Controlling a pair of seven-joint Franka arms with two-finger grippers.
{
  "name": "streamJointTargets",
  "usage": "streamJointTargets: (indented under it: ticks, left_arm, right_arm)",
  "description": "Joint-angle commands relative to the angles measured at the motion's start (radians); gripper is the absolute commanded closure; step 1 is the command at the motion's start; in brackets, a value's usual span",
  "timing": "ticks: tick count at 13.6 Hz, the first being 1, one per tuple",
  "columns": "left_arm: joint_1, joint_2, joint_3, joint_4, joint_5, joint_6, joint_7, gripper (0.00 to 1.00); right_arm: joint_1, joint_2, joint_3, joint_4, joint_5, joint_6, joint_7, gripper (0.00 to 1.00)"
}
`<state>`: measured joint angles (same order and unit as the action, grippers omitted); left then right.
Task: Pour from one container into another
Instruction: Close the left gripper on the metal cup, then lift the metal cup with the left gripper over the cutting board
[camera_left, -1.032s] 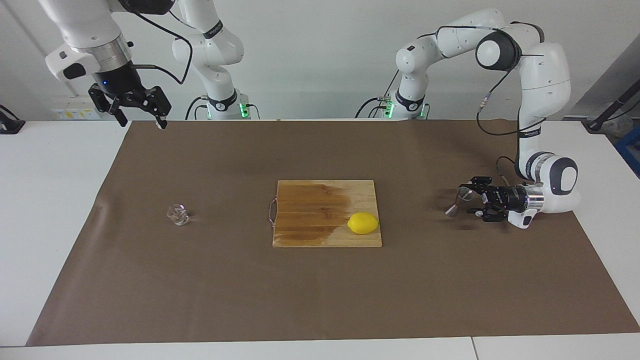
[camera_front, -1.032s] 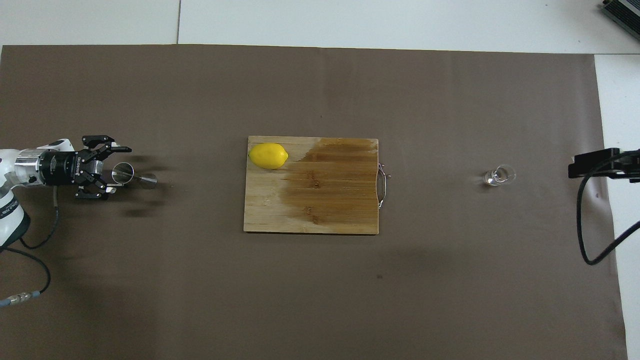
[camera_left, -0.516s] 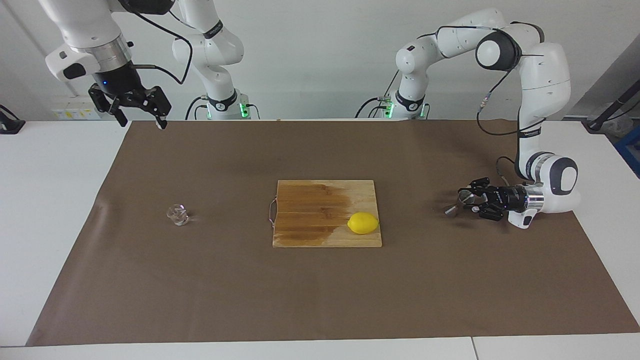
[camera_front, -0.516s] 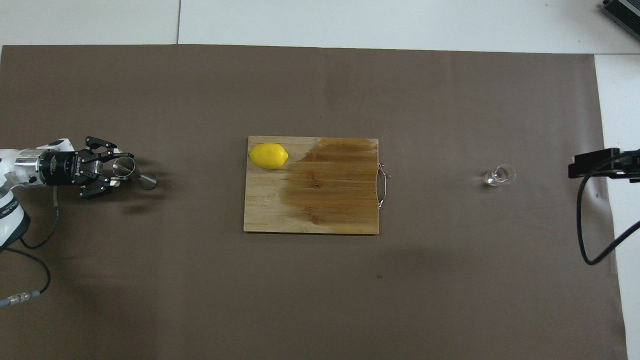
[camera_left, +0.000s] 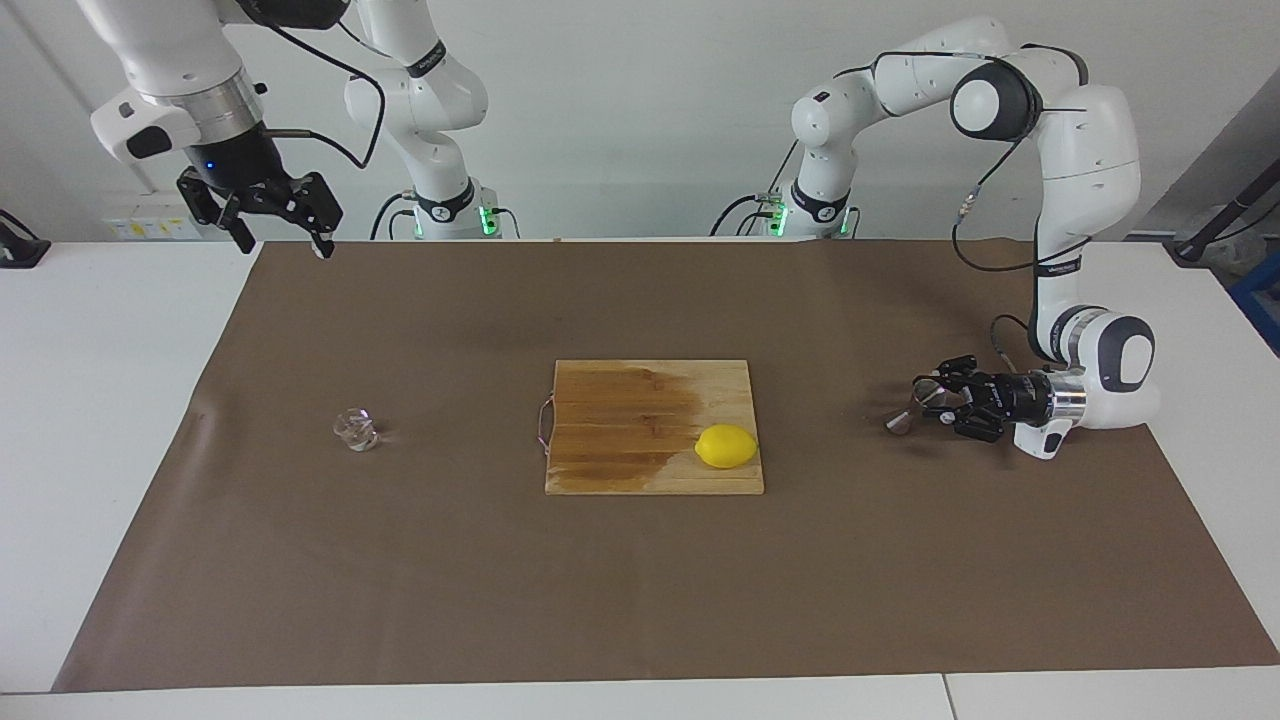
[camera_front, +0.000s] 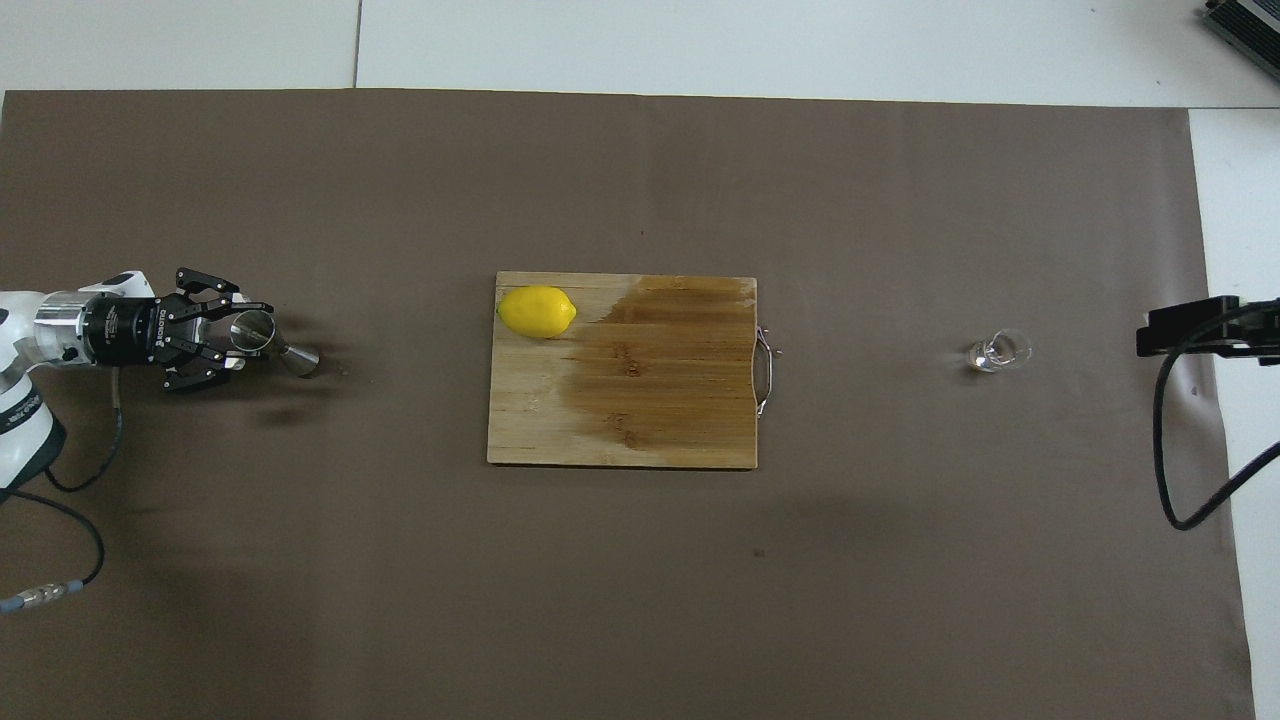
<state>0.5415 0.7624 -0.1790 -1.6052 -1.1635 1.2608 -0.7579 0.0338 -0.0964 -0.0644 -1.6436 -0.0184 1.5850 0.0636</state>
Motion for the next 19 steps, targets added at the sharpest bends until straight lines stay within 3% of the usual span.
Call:
streamJointTargets:
  ticks: [1, 9, 15, 19]
  left_arm:
    - [-0.023, 0.018, -0.014, 0.05, 0.015, -0.021, -0.018, 0.59]
    - [-0.184, -0.035, -0.068, 0.12, 0.004, 0.014, -0.115, 0.57]
    - [-0.31, -0.074, -0.065, 0.117, -0.082, 0.051, -0.118, 0.58]
    - [-0.405, -0.095, -0.056, 0.114, -0.162, 0.109, -0.116, 0.64]
  right_arm:
    - [-0.002, -0.013, 0.005, -0.007, -0.003, -0.003, 0.005, 0.0]
    - [-0.003, -0.013, 0.005, -0.007, -0.003, -0.003, 0.005, 0.0]
    - [-0.003, -0.013, 0.005, -0.007, -0.003, -0.003, 0.007, 0.0]
    - [-0.003, -0.013, 0.005, -0.007, -0.003, -0.003, 0.007, 0.0]
